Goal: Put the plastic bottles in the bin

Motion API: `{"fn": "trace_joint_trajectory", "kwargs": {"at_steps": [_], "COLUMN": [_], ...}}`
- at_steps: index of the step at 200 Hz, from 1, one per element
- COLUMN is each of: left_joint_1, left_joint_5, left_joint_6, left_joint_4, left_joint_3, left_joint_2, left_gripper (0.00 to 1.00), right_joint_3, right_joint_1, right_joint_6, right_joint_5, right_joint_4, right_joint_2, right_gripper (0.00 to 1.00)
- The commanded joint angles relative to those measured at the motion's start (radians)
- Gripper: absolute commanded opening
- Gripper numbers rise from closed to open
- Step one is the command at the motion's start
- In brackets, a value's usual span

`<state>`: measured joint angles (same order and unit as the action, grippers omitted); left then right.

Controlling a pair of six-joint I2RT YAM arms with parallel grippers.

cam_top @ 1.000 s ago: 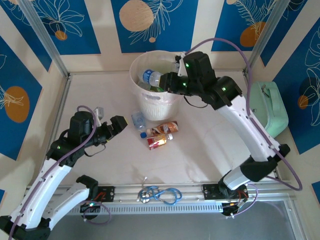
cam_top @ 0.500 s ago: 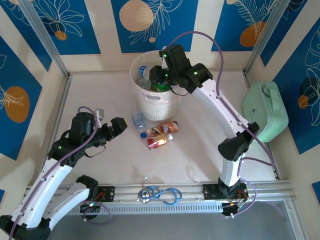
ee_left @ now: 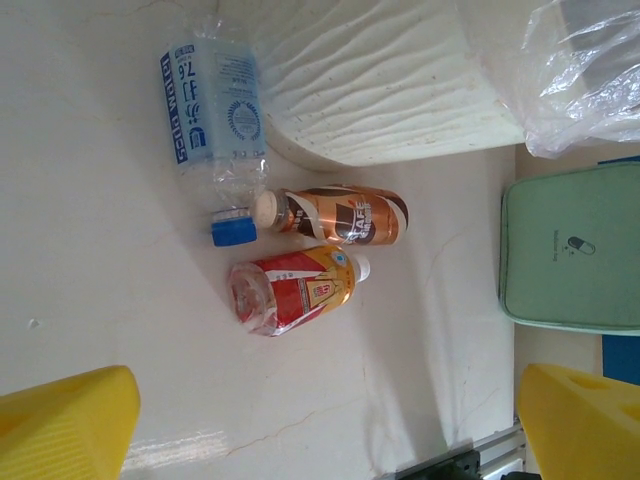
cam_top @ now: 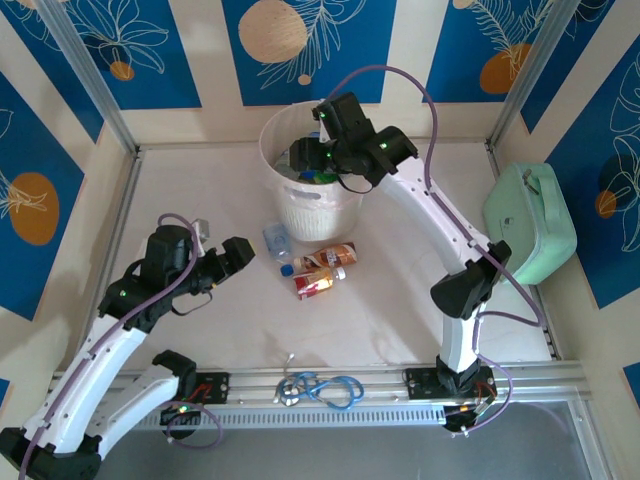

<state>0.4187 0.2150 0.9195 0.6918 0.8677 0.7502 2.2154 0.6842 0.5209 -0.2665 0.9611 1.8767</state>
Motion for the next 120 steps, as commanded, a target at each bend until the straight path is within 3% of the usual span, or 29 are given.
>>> {"fn": "trace_joint_trajectory", "kwargs": {"at_steps": [1,44,120], "left_joint_1": [-0.017,-0.023,-0.025], "left_joint_5": [-0.020,-0.030,-0.078], "left_joint_6": [0.017,0.019,0.021], "left_joint_4": [-0.007,-0.027,-0.136], "left_joint_3": [-0.014,-0.035,-0.109], "left_joint_2": [0.001,0.008,0.149], "left_gripper": [0.95,0.94,0.87], "right_joint_3": [0.050,-0.045,-0.636], "right_joint_1": [0.038,0.142,0.383], "right_joint_6": [-0.031,-0.023,0.202], "right_joint_5": [-0.035,-0.123,-0.295], "right_joint_4": [0.028,0.040,-0.035], "right_joint_2": [-0.078,-0.195,-0.613], "right_gripper": [0.65,0.64,0.64]}}
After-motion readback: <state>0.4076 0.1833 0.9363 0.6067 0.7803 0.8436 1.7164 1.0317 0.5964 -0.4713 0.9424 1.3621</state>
